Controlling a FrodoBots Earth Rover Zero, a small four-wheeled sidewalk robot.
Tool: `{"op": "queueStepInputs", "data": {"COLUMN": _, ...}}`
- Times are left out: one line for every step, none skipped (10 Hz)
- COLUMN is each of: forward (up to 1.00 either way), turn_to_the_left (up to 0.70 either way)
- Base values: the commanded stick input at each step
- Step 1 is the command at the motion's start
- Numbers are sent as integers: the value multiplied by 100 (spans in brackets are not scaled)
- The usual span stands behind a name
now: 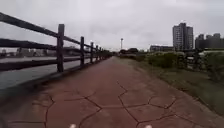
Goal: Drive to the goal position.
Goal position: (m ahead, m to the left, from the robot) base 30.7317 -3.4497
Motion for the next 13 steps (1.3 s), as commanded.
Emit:
{"op": "queueStepInputs", "data": {"forward": 100, "turn_to_the_left": 0}}
{"op": "queueStepInputs", "data": {"forward": 100, "turn_to_the_left": 0}}
{"op": "queueStepInputs", "data": {"forward": 100, "turn_to_the_left": 0}}
{"op": "queueStepInputs", "data": {"forward": 100, "turn_to_the_left": 0}}
{"op": "queueStepInputs", "data": {"forward": 100, "turn_to_the_left": 0}}
{"op": "queueStepInputs", "data": {"forward": 100, "turn_to_the_left": 0}}
{"op": "queueStepInputs", "data": {"forward": 100, "turn_to_the_left": 0}}
{"op": "queueStepInputs", "data": {"forward": 100, "turn_to_the_left": 0}}
{"op": "queueStepInputs", "data": {"forward": 100, "turn_to_the_left": 0}}
{"op": "queueStepInputs", "data": {"forward": 100, "turn_to_the_left": 0}}
{"op": "queueStepInputs", "data": {"forward": 100, "turn_to_the_left": 0}}
{"op": "queueStepInputs", "data": {"forward": 100, "turn_to_the_left": 0}}
{"op": "queueStepInputs", "data": {"forward": 100, "turn_to_the_left": 0}}
